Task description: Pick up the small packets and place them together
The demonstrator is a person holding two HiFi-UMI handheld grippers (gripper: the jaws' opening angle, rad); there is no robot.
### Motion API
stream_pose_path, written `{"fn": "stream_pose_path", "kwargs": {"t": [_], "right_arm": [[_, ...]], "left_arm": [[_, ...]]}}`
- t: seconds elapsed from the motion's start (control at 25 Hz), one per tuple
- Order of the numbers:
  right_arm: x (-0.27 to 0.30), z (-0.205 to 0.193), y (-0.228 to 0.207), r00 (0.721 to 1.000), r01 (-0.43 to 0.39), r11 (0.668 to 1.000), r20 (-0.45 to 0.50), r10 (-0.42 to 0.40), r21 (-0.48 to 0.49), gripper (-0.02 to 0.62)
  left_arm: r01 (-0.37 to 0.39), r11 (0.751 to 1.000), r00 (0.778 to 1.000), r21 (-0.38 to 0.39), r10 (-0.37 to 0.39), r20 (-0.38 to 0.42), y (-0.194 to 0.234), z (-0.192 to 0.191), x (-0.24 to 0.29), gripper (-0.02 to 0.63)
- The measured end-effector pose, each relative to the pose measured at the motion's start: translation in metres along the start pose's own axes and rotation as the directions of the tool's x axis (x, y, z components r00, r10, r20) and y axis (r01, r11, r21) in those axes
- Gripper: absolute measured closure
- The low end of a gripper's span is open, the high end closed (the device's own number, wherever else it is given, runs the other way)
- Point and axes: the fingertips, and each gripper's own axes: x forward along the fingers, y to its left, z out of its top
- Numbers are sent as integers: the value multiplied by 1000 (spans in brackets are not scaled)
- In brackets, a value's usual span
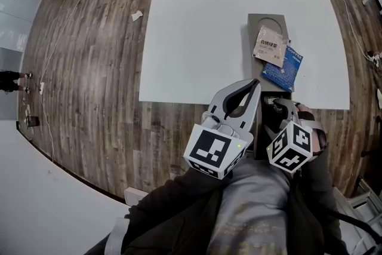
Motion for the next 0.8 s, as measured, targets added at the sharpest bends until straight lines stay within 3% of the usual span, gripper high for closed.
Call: {"fn": "stream_pose_path", "kwargs": {"t": [0.12, 0.36, 0.52, 0.56, 0.8], "right_arm": [[12, -3, -1, 999, -31, 1000, -18, 31, 4, 256], [22, -9, -6, 996, -58, 998, -73, 57, -15, 253], [21, -11, -17, 996, -10, 999, -93, 6, -42, 359], [21, -10, -22, 995, 17, 999, -94, -22, -46, 496], [21, -9, -31, 995, 63, 997, -80, -66, -39, 545]], "left_arm": [[2, 1000, 1000, -5, -2, -7, 6, -3, 4, 603], [-19, 999, 1000, -27, 19, -22, 24, -8, 7, 603], [-29, 999, 999, -27, 28, -26, 29, -8, 8, 603], [-31, 999, 999, -23, 30, -24, 30, -8, 8, 603], [-23, 1000, 999, -19, 22, -37, 28, -11, 12, 603]]}}
